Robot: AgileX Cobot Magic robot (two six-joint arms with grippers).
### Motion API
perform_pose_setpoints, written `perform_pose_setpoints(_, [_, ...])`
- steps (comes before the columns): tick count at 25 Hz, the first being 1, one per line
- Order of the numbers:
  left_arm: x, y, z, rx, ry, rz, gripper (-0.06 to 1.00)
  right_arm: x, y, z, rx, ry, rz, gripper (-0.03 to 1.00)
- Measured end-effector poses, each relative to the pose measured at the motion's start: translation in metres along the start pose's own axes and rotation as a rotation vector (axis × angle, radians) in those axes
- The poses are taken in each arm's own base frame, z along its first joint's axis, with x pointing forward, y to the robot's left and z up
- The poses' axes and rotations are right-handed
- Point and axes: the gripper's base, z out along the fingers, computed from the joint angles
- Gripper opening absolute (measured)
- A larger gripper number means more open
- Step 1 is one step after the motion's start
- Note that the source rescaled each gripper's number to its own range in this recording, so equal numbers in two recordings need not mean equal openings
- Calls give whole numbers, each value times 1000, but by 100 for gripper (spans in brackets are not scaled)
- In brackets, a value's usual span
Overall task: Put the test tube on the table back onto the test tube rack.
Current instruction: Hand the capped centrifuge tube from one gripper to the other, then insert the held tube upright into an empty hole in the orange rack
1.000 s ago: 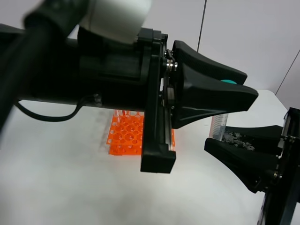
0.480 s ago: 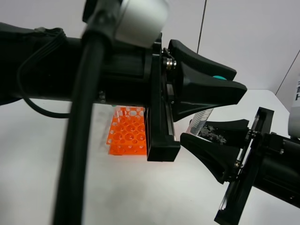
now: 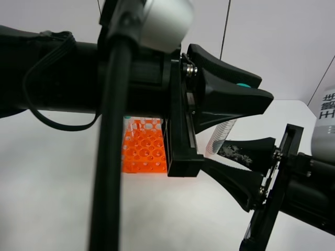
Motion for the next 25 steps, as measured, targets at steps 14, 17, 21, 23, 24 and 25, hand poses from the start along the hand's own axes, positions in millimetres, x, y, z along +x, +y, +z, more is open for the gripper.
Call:
perform_pose_setpoints(14, [3,19,-9,-68,8,-31,0,-1,-49,-17,198,615,131,53])
perform_pose_setpoints(17, [6,29,-14,-107,12,-52,0,-12,-73,-29,354,689,147,53])
perform_pose_setpoints(21, [8,40,-21,-151,17,-60,0,-18,-96,-47,553,759,207,53])
perform_pose_setpoints(23, [9,45,-24,-170,20,-63,0,-17,-103,-53,633,765,249,53])
perform_pose_setpoints(24, [9,46,-24,-175,20,-63,0,-16,-106,-55,669,761,275,53])
perform_pose_setpoints(25, [9,47,-25,-179,21,-64,0,-16,-108,-57,698,758,294,53])
